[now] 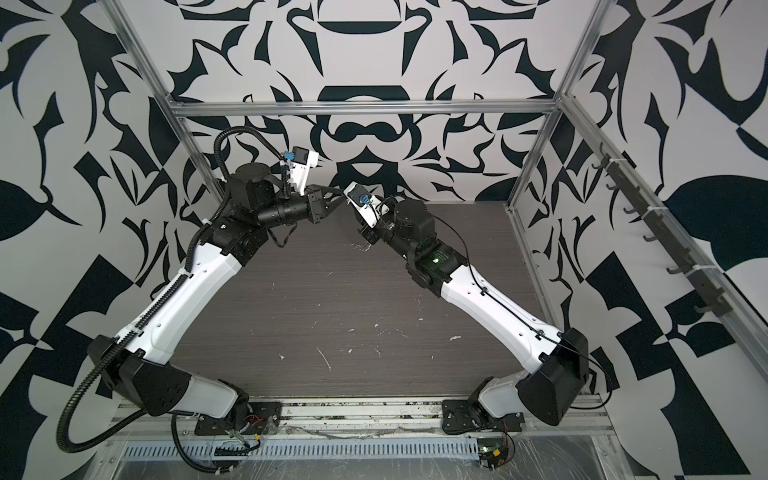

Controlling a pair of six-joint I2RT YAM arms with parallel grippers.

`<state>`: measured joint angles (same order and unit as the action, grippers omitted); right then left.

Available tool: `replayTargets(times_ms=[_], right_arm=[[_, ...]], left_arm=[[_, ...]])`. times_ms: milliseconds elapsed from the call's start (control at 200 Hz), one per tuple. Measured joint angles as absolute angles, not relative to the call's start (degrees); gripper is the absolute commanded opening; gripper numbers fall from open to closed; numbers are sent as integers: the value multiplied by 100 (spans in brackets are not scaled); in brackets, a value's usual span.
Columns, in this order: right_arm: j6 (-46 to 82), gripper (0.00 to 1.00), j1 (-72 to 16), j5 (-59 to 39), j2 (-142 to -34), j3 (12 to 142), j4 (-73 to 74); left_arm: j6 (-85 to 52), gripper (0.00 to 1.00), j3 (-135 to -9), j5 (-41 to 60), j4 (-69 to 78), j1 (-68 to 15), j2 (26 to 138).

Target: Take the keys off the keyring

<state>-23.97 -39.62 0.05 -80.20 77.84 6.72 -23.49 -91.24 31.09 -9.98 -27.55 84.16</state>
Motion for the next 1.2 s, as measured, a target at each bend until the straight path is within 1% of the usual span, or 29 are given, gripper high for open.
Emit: replayTargets(times_ms=[275,330,485,560,610,955,1205], right_arm=[[-2405,21,-3962,86,-7896,7782,666],[-2410,18,-3962,67,-7891,7782,666],[-2412,15,-3962,-21,-7940,7848,545],[-2429,8,-3962,-40,-7985,7935,432],[-2412,0,-3962,-47,-8009,7992,362],[-2440,0,-3953,-220,-8023,8073,285],[-2333,0,-3861,-628,-7835,7673,720]], left_arm=[[-2349,0,-9122,3105,-954,-2766,8407],[-2349,0,-9122,3105,-947,-2777,8407],[-2349,0,-9109,3105,-945,-2792,8407],[-2329,0,-9089,3098,-945,-2792,8394],[-2316,0,-9078,3087,-952,-2790,8379],[-2246,0,-9067,3024,-987,-2790,8326],[-2285,0,-9067,3194,-1072,-2676,8320]])
